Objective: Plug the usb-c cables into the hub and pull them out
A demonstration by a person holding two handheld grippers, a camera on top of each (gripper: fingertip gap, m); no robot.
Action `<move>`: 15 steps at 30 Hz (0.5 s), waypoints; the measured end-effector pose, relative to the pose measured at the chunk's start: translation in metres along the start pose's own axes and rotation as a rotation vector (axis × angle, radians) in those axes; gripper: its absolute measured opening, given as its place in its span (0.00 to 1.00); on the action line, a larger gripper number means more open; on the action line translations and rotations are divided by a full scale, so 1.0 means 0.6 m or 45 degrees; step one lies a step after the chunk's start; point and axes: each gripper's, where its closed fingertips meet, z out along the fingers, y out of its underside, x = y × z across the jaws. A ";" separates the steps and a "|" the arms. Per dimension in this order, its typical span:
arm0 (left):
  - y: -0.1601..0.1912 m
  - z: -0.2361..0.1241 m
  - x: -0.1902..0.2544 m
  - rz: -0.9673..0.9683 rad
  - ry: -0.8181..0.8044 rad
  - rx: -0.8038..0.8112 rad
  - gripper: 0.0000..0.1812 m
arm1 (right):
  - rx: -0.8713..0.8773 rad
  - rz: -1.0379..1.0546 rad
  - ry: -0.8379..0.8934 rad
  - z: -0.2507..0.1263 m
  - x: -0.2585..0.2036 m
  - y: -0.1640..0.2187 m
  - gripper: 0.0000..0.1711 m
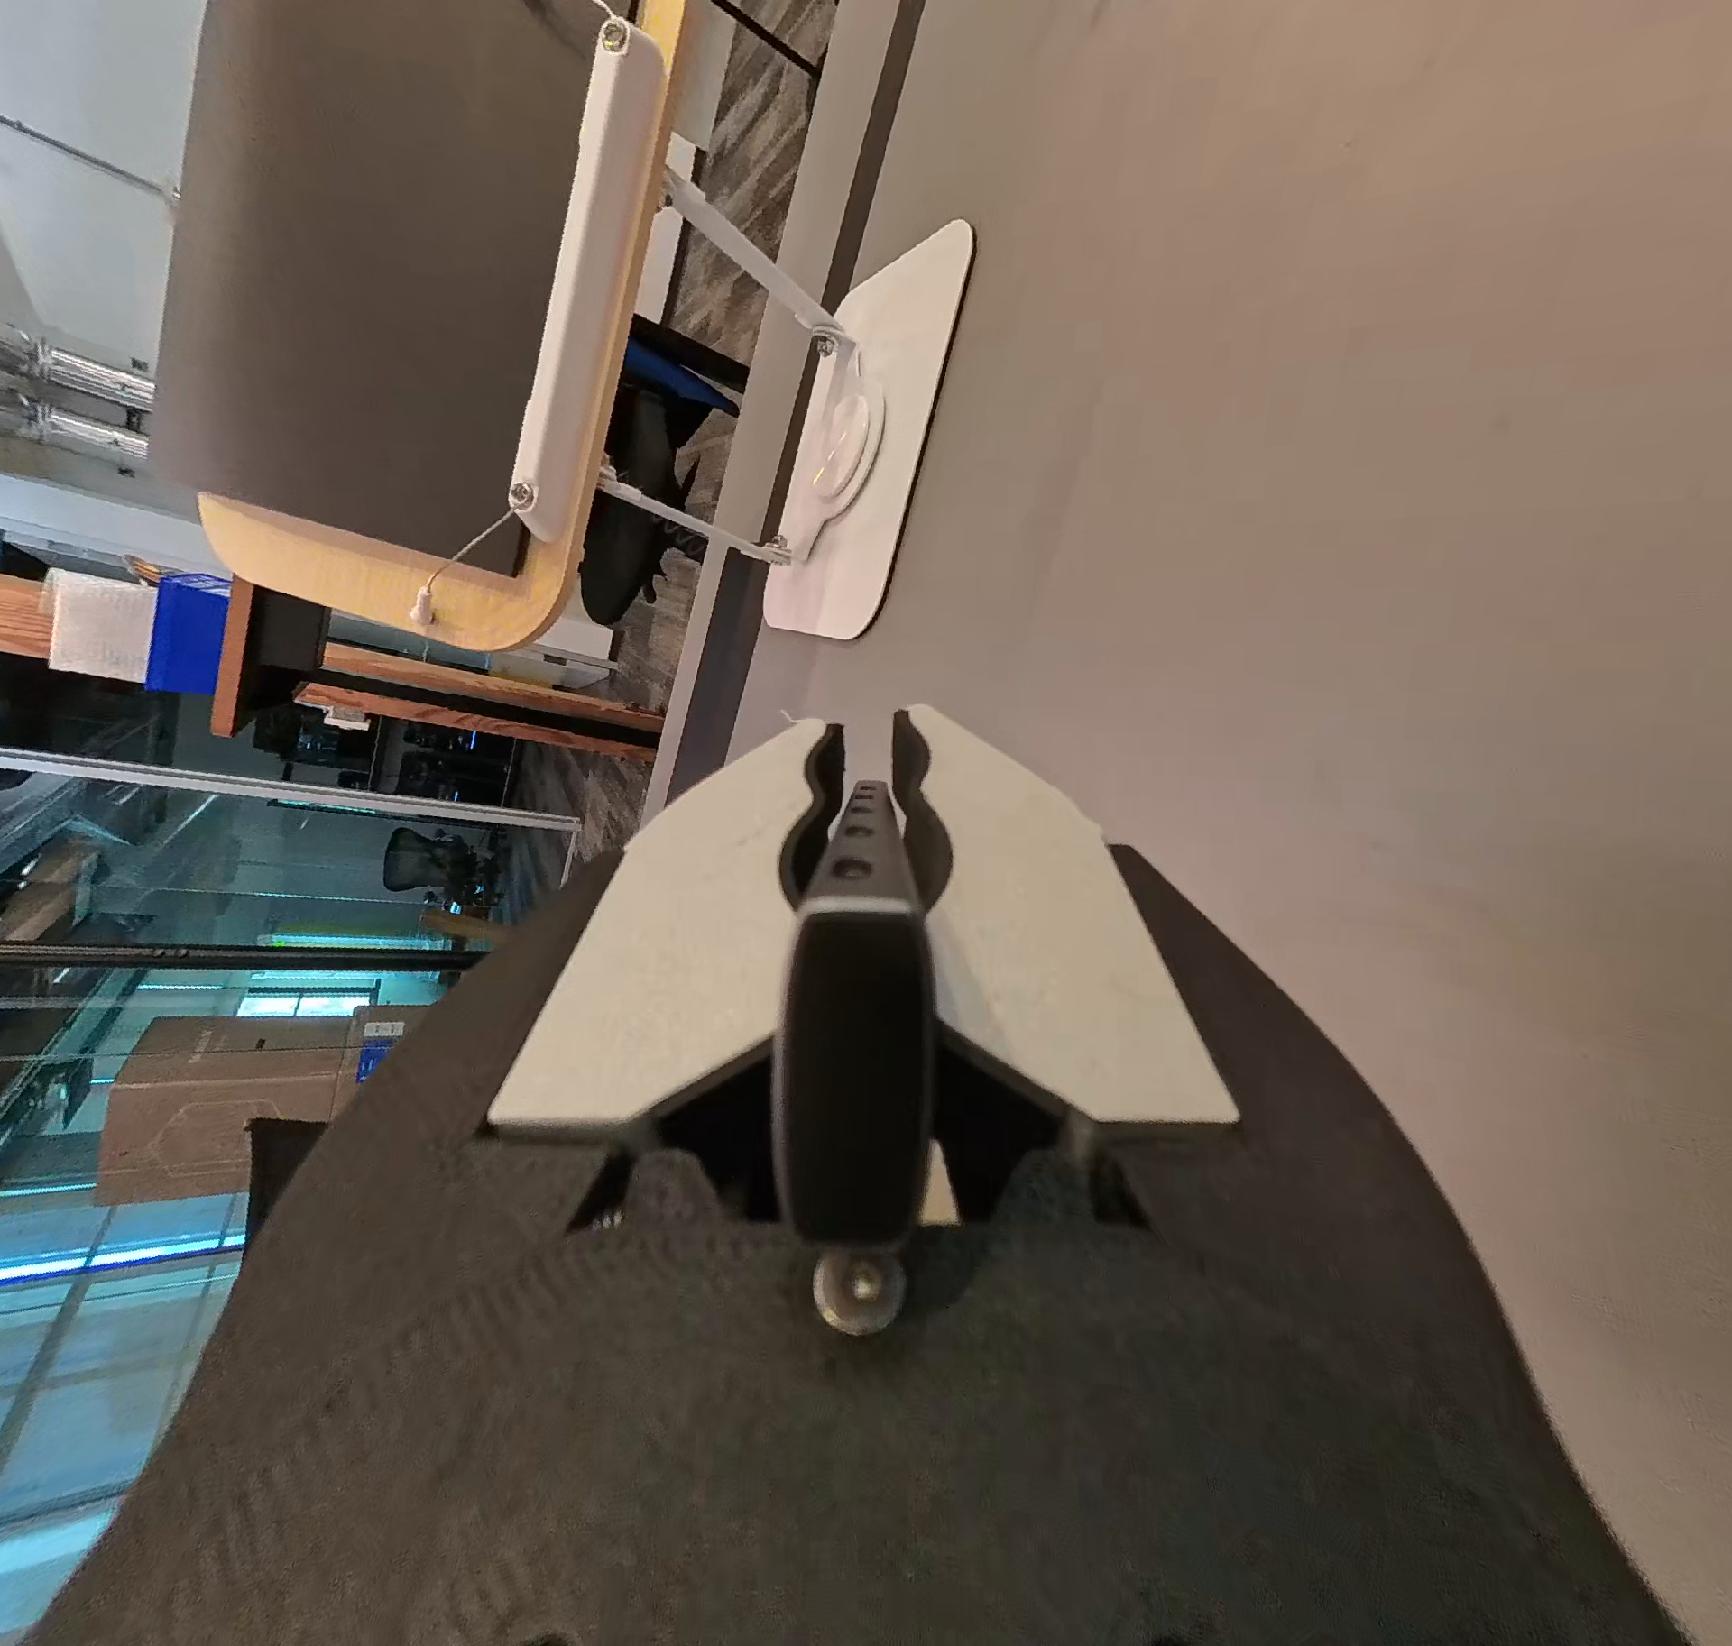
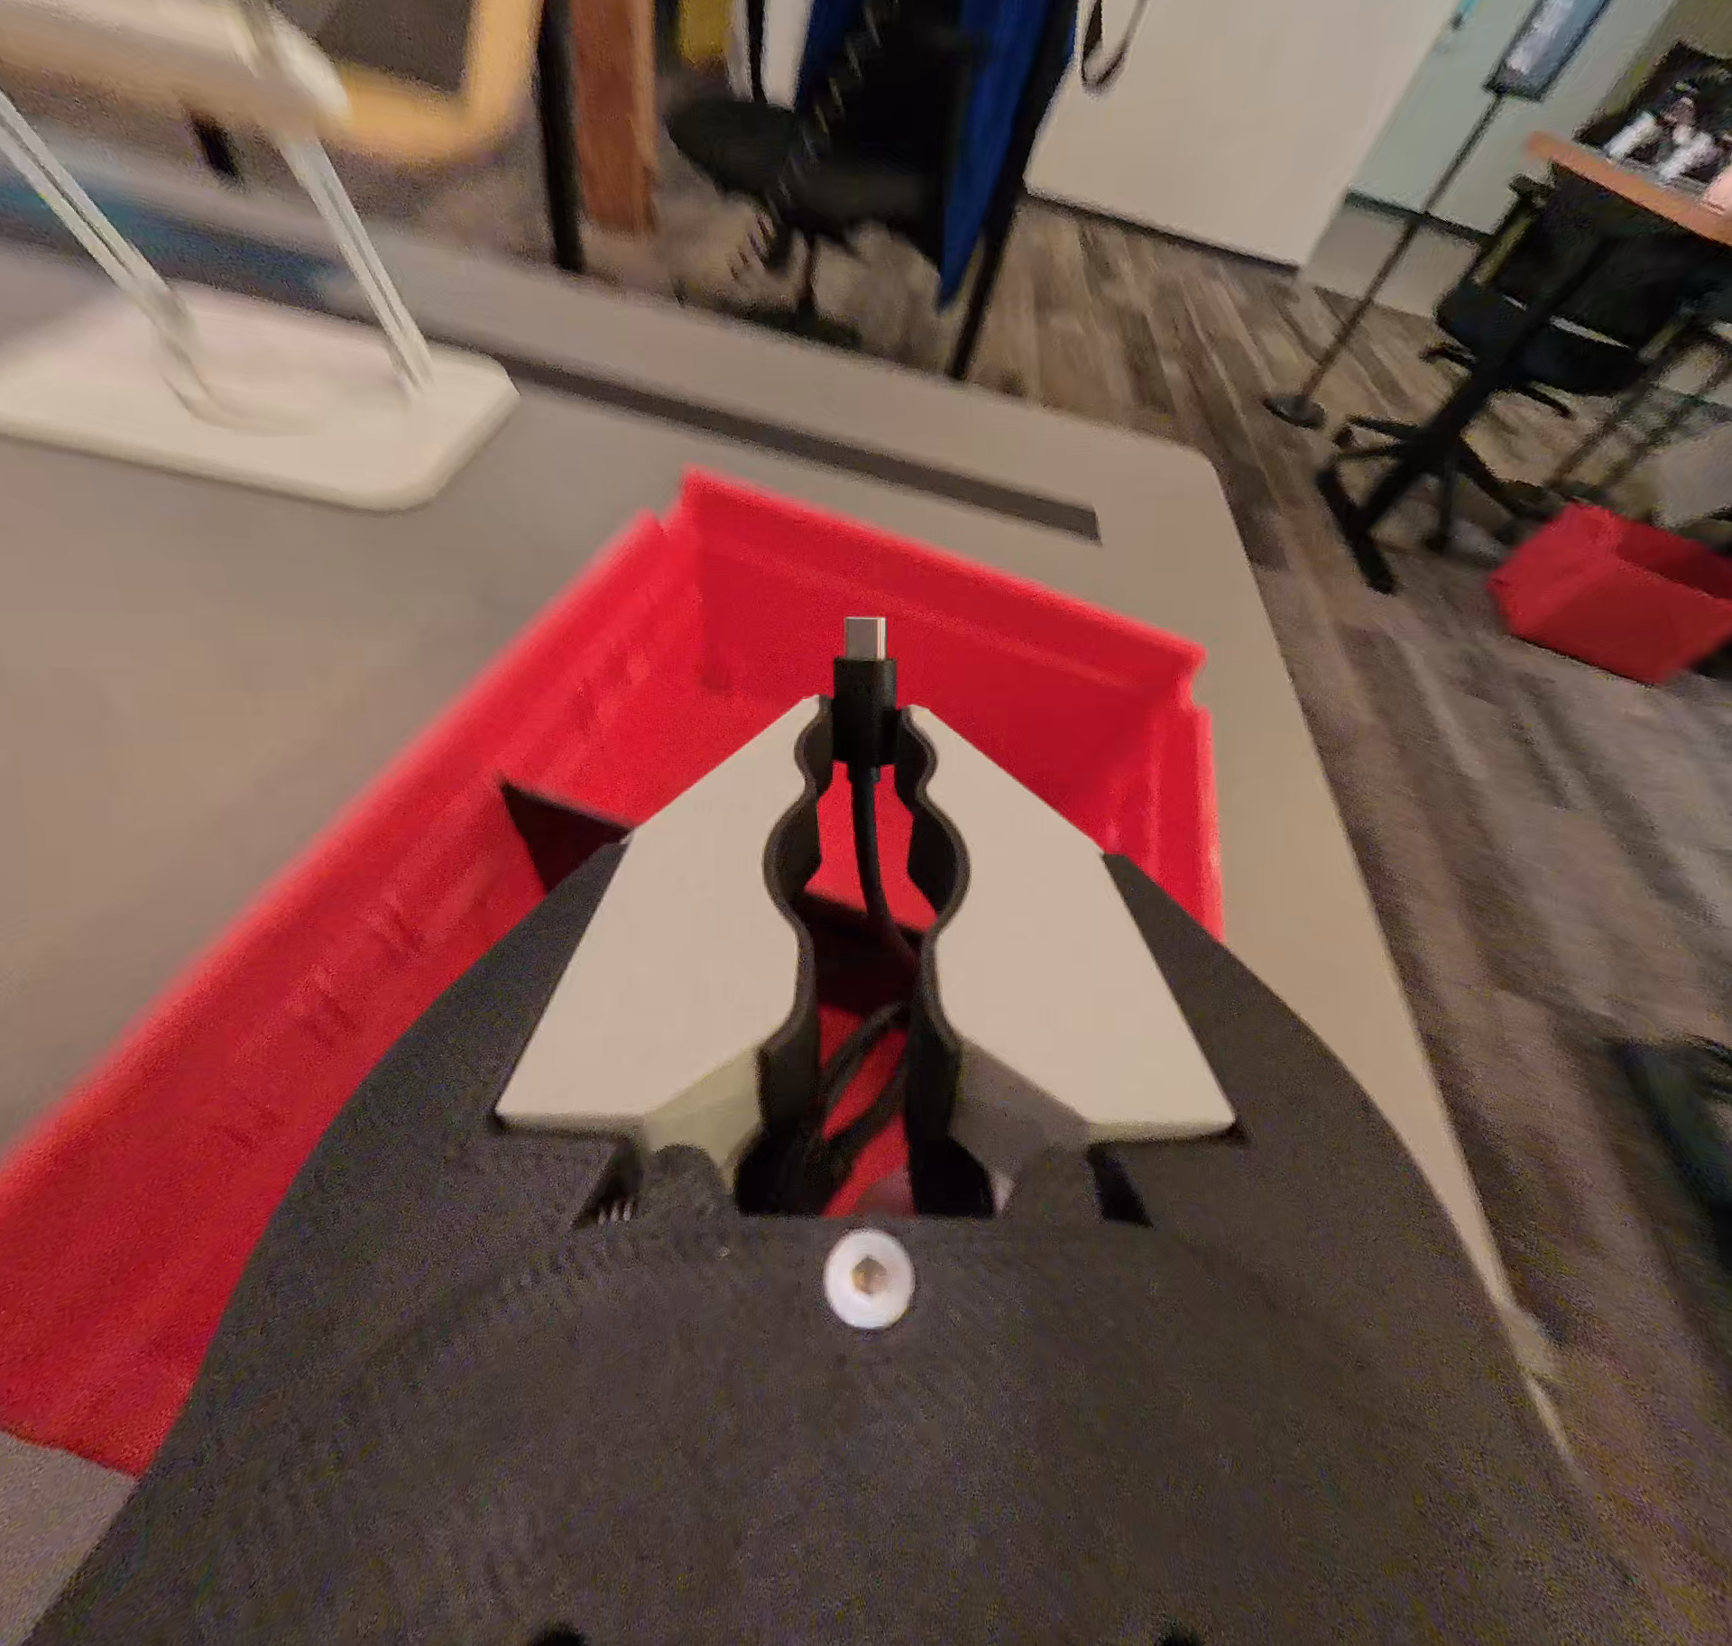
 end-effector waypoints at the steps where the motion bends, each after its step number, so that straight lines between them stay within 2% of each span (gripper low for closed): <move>1: 0.000 0.000 0.000 -0.002 0.002 0.000 0.06 | -0.083 -0.074 0.036 0.000 0.003 0.028 0.06; 5: -0.001 0.003 0.002 -0.007 0.009 -0.001 0.06 | -0.531 -0.278 -0.072 -0.007 -0.015 0.148 0.05; 8: -0.006 0.005 0.008 0.000 0.019 0.003 0.06 | -0.715 -0.420 -0.063 -0.016 -0.005 0.189 0.28; 12: -0.016 0.002 0.007 0.006 0.011 0.015 0.06 | -0.642 -0.589 0.014 -0.041 -0.005 0.129 0.34; 15: -0.023 -0.001 0.004 -0.007 0.014 0.011 0.06 | -0.403 -0.719 0.004 -0.062 -0.055 0.031 0.31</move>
